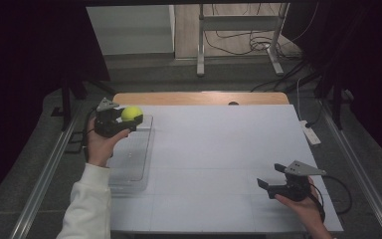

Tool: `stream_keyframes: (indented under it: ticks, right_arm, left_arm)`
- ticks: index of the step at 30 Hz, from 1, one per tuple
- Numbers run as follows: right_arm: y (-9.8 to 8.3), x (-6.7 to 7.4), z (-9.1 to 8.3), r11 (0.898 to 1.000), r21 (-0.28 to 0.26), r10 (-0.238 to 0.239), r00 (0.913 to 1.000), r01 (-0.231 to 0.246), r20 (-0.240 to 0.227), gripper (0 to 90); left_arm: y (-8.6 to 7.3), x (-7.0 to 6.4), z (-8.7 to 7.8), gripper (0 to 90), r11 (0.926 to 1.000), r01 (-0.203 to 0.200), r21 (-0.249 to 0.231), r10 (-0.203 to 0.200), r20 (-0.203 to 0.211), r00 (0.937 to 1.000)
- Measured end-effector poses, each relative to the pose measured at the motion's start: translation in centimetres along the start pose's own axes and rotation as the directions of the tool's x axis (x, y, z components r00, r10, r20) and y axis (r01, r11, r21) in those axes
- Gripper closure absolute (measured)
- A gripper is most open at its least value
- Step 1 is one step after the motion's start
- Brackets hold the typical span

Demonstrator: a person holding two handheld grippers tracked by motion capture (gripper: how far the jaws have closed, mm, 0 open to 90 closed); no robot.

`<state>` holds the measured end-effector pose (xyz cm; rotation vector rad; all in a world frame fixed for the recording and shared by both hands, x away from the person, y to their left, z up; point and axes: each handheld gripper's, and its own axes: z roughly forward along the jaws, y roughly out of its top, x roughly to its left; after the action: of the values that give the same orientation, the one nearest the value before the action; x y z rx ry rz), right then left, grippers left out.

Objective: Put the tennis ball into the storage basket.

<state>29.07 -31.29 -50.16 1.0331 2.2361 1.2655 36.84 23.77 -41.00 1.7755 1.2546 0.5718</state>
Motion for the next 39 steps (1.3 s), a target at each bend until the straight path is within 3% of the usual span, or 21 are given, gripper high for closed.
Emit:
stream_keyframes:
  ticks: [32,39]
  right_arm:
    - [0.0,0.0,0.0,1.000,-0.001,0.001,1.0000,-0.001,0.000,11.0]
    - [0.0,0.0,0.0,1.000,-0.001,0.000,1.0000,0.000,-0.001,11.0]
  left_arm:
    - [-0.8,2.5,0.0,26.2,0.9992,0.036,0.019,-0.034,-0.086,0.9957]
    - [-0.9,2.7,0.0,26.2,0.9990,0.040,0.018,-0.038,-0.088,0.9954]
